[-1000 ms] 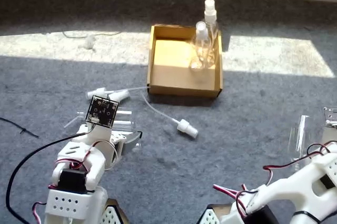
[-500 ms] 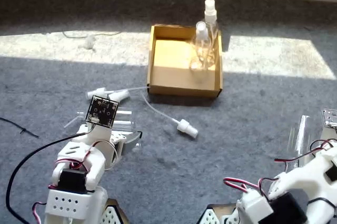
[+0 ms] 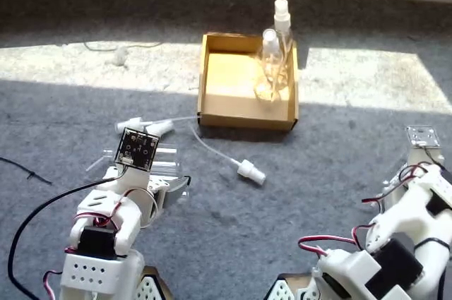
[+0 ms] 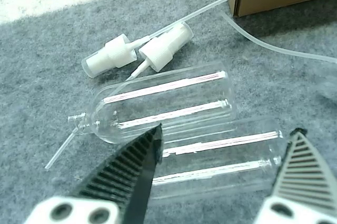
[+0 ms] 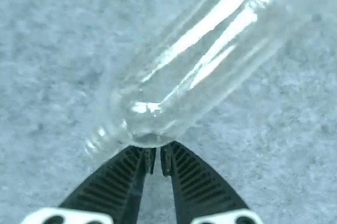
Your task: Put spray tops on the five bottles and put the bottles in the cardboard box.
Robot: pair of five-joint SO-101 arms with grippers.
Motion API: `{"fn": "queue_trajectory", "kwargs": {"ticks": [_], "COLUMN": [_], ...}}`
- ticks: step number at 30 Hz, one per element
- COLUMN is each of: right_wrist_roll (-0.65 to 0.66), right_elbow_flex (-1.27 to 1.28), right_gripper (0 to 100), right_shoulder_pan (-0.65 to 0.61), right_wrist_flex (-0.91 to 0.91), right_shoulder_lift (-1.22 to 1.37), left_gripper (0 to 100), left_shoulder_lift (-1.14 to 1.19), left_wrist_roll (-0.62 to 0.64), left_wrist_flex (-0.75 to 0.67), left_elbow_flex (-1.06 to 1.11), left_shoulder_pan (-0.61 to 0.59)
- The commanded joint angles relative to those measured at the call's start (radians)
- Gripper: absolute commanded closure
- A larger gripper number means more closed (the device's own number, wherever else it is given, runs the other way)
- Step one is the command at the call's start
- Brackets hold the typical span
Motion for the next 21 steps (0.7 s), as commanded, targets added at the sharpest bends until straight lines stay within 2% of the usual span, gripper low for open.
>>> {"fn": "queue_trajectory", "kwargs": {"ticks": [1,9,13,18,21], "right_wrist_roll": [-0.009,-0.009,0.005,0.293,0.417], "right_elbow_flex": [-0.056,-0.054,-0.065,-0.179,-0.272], "right_gripper": [99.4,99.4,99.4,99.4,98.8], "right_shoulder_pan": [-0.102,-0.332,-0.348,-0.354,-0.349], "right_wrist_flex": [0.079,0.119,0.186,0.392,0.429], "right_shoulder_lift": [-0.005,-0.005,-0.074,-0.302,-0.371], "left_gripper": [66,66,66,66,66], "left_shoulder_lift": [-0.008,-0.008,-0.008,-0.008,-0.008], "left_wrist_roll": [-0.009,-0.011,-0.011,-0.011,-0.011], "left_wrist_flex": [-0.018,-0.018,-0.018,-0.041,-0.040], "left_elbow_flex": [-0.018,-0.018,-0.018,-0.012,-0.012], "left_shoulder_pan": [-0.007,-0.008,-0.008,-0.013,-0.013]}}
